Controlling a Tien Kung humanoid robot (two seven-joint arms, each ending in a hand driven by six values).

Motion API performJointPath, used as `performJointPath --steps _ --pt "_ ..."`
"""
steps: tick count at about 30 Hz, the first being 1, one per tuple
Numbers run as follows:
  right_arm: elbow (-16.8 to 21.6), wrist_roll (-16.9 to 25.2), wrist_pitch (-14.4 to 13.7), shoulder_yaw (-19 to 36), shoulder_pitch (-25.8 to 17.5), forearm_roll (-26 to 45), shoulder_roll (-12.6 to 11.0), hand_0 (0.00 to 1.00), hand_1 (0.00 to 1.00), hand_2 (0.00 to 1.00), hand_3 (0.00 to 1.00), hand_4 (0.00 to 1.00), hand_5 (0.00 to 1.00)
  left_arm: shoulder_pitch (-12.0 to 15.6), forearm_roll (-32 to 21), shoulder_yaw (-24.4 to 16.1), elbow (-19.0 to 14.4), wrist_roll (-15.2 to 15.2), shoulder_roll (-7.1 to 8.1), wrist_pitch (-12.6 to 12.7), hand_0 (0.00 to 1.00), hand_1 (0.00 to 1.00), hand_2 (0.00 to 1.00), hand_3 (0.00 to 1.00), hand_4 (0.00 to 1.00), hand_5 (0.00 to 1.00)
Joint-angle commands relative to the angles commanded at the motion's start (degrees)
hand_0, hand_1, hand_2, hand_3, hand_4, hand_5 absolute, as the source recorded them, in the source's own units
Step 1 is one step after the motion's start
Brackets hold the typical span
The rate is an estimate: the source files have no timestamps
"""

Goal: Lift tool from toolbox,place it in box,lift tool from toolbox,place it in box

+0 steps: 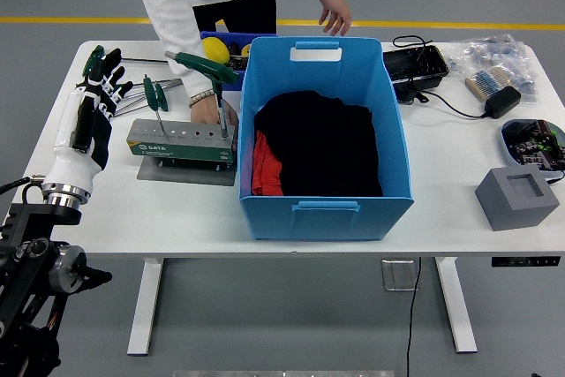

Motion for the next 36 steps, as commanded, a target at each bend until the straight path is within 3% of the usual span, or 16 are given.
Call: performJointPath --steps 26,36 --pt "0.0 0.96 0.83 -5.11 0.23 5.42 -0.9 0.686 0.673 0.721 0.569 0.772 0.707 2.5 -1.56 4.6 -2.92 -1.07 1.22 0.25 0.931 0.998 0.998 0.907 0.938 0.936" --pt "0.0 1.79 1.31 -9.18 1.23 9.85 -1.82 0.687 0.673 0.722 0.569 0.772 0.707 0.2 -2.37 8.26 -2.45 -1.41 1.49 0.54 0.951 0.998 0.998 0.92 0.939 0.938"
